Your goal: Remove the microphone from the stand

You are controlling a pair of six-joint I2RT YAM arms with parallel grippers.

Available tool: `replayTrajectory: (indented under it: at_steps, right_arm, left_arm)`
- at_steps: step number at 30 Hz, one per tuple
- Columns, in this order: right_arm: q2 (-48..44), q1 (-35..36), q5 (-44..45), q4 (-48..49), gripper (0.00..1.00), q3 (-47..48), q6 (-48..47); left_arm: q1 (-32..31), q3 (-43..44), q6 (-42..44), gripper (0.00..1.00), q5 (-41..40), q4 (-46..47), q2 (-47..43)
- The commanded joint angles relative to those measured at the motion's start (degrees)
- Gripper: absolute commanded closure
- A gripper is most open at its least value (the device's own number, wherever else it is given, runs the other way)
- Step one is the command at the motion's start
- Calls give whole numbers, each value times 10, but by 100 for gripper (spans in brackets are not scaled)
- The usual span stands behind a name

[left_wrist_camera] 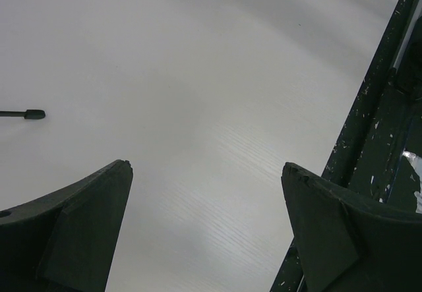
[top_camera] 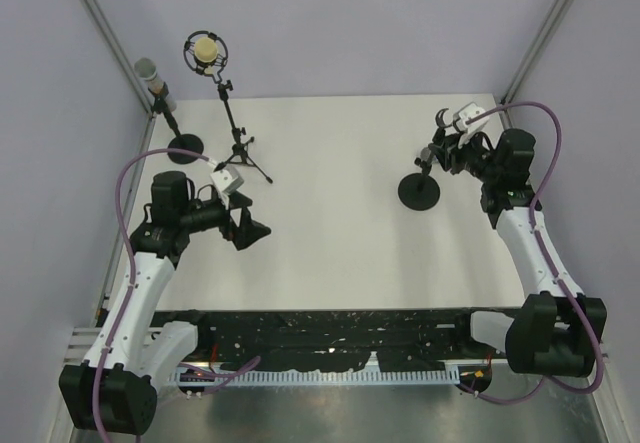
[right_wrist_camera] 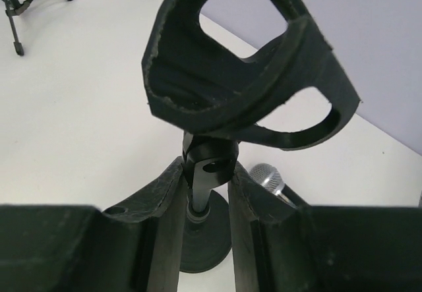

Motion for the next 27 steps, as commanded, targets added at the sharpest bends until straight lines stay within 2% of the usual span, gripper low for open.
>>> replayTrajectory:
  at_steps: [1, 4, 6, 12, 14, 18, 27]
  right_arm:
    - [-16, 8, -39, 20, 93, -22, -20]
    - [-6, 8, -22, 8, 92, -24, -29]
    - [2, 8, -16, 0, 86, -27, -39]
    - [41, 10, -9, -31, 43, -22, -59]
    - [60, 17, 4, -40, 37, -23, -72]
    - [83, 27, 24, -42, 29, -30, -87]
    - [125, 47, 97, 1, 26, -41, -87]
  left_arm:
    - [4, 0, -11, 0, 7, 30, -8]
    - [4, 0, -14, 1, 7, 28, -8]
    - [4, -1, -14, 0, 6, 29, -11]
    - [4, -1, -16, 0, 4, 30, -16]
    - [3, -1, -16, 0, 4, 30, -16]
    - [3, -1, -16, 0, 5, 31, -15]
    - [4, -4, -14, 0, 7, 33, -14]
